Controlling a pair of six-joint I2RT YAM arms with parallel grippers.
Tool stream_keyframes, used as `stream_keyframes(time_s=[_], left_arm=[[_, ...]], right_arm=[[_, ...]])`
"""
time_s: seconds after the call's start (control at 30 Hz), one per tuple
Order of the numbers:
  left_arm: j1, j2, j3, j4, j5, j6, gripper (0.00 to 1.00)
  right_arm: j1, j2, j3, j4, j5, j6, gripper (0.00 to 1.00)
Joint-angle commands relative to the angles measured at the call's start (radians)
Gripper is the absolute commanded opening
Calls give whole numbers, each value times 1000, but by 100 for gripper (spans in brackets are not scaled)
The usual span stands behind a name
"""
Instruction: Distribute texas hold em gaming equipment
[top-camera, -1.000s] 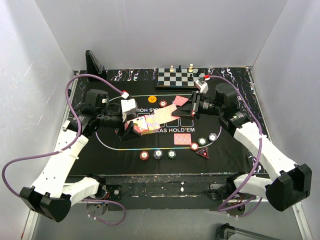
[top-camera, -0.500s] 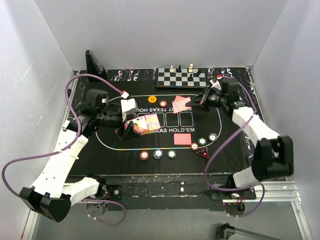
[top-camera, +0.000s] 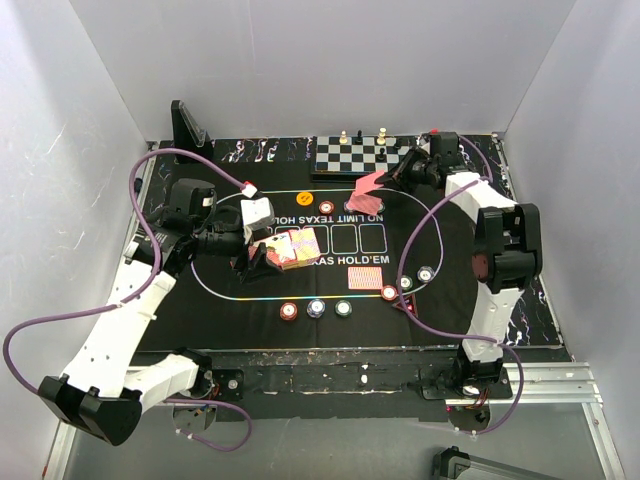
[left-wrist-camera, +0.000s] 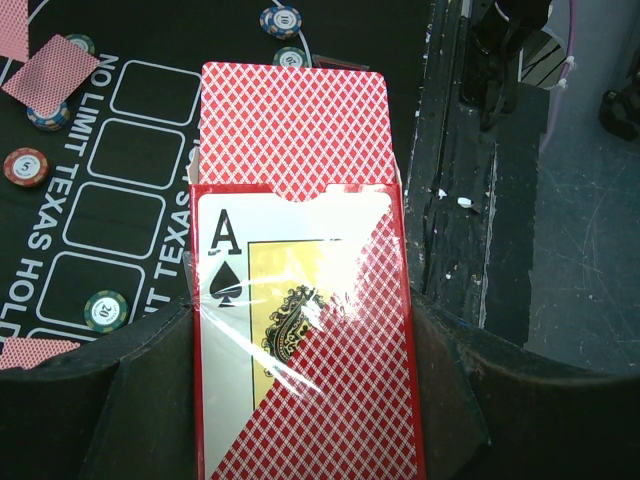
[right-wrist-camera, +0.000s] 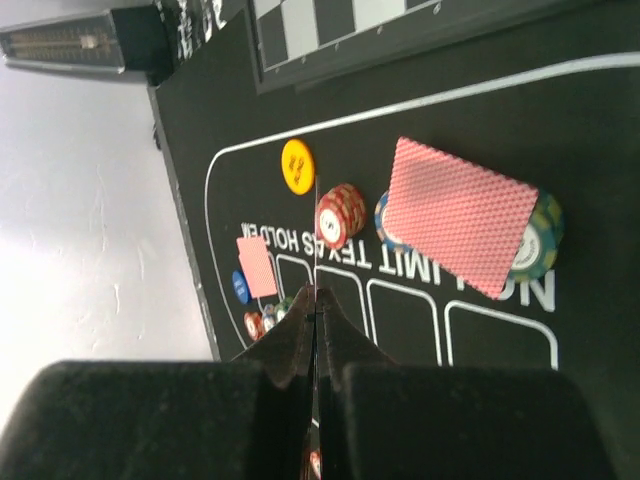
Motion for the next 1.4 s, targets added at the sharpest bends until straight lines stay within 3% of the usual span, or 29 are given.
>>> stream_keyframes(time_s=[0.0,0.57,1.03,1.27,1.37], left_arm=[[5,-33,41,15,25,6,0],[5,-58,29,0,30,15,0],[3,-81,21,-8,38,15,0],[3,-78,22,-20,42,20,0],[5,-76,18,-16,42,20,0]], right_arm=[[1,81,96,-26,76,-6,1],[22,129,87,-132,240,-36,3],[24,-12,-19,-200,291,-87,63],[28,-136,-37,-312,305,-93,71],[53,-267,-130,-281,245,-79,73]])
